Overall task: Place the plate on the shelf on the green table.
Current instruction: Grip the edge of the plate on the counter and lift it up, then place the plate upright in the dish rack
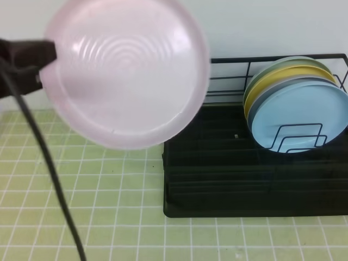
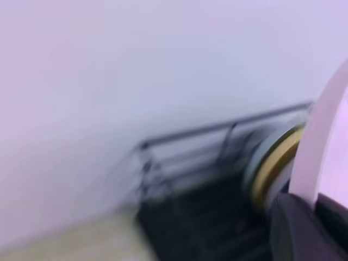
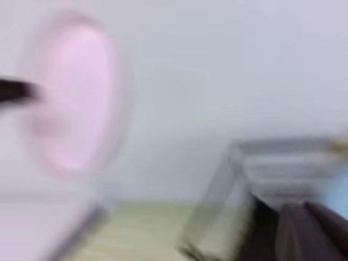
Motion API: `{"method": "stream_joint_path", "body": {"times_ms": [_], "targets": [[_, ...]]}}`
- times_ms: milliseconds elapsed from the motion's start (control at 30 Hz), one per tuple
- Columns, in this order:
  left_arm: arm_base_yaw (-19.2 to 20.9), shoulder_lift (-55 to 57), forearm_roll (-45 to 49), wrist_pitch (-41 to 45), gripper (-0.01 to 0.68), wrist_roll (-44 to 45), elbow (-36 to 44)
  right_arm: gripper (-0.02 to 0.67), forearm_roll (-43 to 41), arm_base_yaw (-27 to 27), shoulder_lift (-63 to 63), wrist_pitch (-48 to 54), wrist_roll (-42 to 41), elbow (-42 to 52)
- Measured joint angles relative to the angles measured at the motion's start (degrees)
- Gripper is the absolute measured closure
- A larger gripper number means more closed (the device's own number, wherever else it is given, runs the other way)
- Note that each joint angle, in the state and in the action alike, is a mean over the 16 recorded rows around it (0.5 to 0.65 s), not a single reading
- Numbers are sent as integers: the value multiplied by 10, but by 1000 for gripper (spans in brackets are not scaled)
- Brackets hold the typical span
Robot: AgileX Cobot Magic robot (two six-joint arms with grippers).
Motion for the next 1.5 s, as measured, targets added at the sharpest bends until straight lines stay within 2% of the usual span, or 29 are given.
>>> {"method": "stream_joint_path", "body": {"times_ms": [133, 267, 467, 600, 767, 1200, 1333, 1500], "targets": [[0, -23, -123, 26, 670, 92, 0, 546, 177, 0, 1, 34, -123, -23], [-4, -33, -221, 60, 670, 159, 0, 437, 288, 0, 10, 72, -200, -48], [-33, -35, -313, 98, 670, 218, 0, 277, 337, 0, 38, 118, -223, -87], [-72, -35, -338, 89, 671, 237, 0, 213, 339, 0, 66, 138, -215, -112], [-140, -35, -344, 36, 671, 259, 0, 197, 341, 0, 104, 155, -207, -135], [-331, -30, -353, -169, 672, 340, 0, 188, 350, 0, 172, 180, -203, -162], [-372, -22, -360, -201, 672, 363, 1, 188, 354, 0, 182, 180, -203, -163], [-404, -8, -376, -215, 672, 395, 1, 194, 356, 0, 192, 180, -203, -164]]}}
